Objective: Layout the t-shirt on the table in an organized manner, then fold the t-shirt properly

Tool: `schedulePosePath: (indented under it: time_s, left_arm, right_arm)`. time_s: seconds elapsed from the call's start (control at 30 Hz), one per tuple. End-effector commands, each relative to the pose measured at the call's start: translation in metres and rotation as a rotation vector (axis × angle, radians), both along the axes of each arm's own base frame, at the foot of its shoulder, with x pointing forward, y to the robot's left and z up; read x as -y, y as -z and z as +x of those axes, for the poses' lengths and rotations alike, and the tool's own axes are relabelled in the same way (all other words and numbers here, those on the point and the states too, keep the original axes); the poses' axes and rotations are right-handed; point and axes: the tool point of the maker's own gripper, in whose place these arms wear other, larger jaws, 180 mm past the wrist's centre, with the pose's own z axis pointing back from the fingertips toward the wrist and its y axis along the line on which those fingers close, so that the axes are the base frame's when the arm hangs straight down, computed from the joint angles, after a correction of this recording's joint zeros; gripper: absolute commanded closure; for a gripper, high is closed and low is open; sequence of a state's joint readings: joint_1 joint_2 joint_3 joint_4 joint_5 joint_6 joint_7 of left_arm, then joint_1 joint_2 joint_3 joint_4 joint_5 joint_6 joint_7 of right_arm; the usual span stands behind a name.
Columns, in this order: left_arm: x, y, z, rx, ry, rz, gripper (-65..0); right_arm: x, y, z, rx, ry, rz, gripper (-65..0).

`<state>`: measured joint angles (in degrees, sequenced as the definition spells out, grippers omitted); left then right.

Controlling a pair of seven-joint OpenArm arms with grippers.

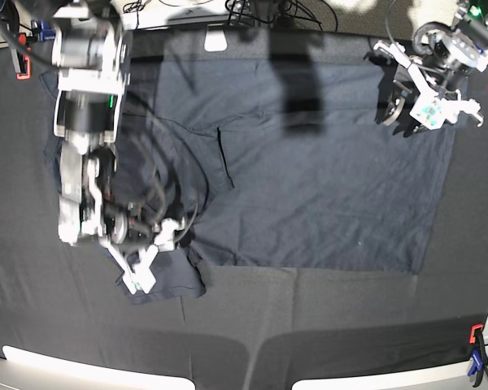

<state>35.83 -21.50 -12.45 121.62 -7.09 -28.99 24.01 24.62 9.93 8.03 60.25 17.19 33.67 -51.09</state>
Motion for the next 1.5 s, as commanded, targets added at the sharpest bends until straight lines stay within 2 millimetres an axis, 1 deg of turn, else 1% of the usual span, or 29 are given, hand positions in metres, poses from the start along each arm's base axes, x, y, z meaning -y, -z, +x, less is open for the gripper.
schedulePosePath:
  time_s: [0.0, 0.07, 0.2, 0.3, 0.43, 0.47, 0.53, 0.63, 0.67, 0.77, 0.9, 0.97, 1.03, 1.13, 1.33, 1.47]
  left_arm:
    - [0.002, -0.011, 0.003, 0.039, 0.01, -0.01, -19.9]
    - [0.002, -0.011, 0.003, 0.039, 0.01, -0.01, -19.9]
    - [0.002, -0.011, 0.003, 0.039, 0.01, -0.01, -19.9]
    - [0.002, -0.011, 0.003, 0.039, 0.01, -0.01, -19.9]
    - [0.002, -0.011, 0.003, 0.039, 0.01, -0.01, -19.9]
    - [0.002, -0.011, 0.003, 0.039, 0.01, -0.01, -19.9]
    - [0.002, -0.011, 0.003, 0.039, 0.01, -0.01, -19.9]
    - [0.002, -0.011, 0.003, 0.039, 0.01, -0.01, -19.9]
    - [0.002, -0.011, 0.003, 0.039, 0.01, -0.01, -19.9]
    - [0.002, -0.011, 0.003, 0.039, 0.01, -0.01, -19.9]
    - [0.002, -0.011, 0.003, 0.039, 0.009, -0.01, -19.9]
    - [0.002, -0.011, 0.003, 0.039, 0.01, -0.01, -19.9]
    - [0.002, -0.011, 0.003, 0.039, 0.01, -0.01, -19.9]
    - [0.002, -0.011, 0.003, 0.039, 0.01, -0.01, -19.9]
    - [0.002, -0.011, 0.003, 0.039, 0.01, -0.01, -19.9]
    - [0.002, -0.011, 0.003, 0.039, 0.01, -0.01, -19.9]
  right_arm:
    - [0.001, -0.016, 0.013, 0.042, -0.007, 0.011, -28.8]
    - [-0.003, -0.01, 0.012, 0.017, -0.017, 0.015, -28.8]
    - [-0.014, 0.004, 0.0, -0.027, -0.111, -0.05, -28.8]
    - [-0.016, 0.01, -0.004, -0.044, -0.142, -0.106, -28.8]
    - [-0.013, 0.012, -0.004, -0.052, -0.132, -0.122, -27.7]
    - [-0.013, 0.012, -0.004, -0.051, -0.133, -0.122, -25.7]
    - [-0.013, 0.011, -0.002, -0.043, -0.131, -0.119, -19.2]
    - [-0.01, 0.01, -0.001, -0.035, -0.131, -0.138, -4.4]
    - [-0.008, 0.01, 0.0, -0.03, -0.132, -0.155, -0.3]
    - [-0.004, 0.002, 0.005, 0.004, -0.133, -0.188, 0.0]
    - [-0.007, -0.022, 0.014, 0.082, -0.144, -0.211, 0.0]
    - [-0.008, -0.032, 0.011, 0.109, -0.153, -0.223, 0.0]
    - [-0.013, -0.038, 0.002, 0.133, -0.164, -0.211, 0.0]
    - [-0.018, -0.04, -0.021, 0.167, -0.198, -0.21, 0.0]
    - [-0.032, -0.035, -0.087, 0.191, -0.262, -0.207, 0.0]
    - [-0.047, -0.042, -0.128, 0.216, -0.296, -0.182, 0.0]
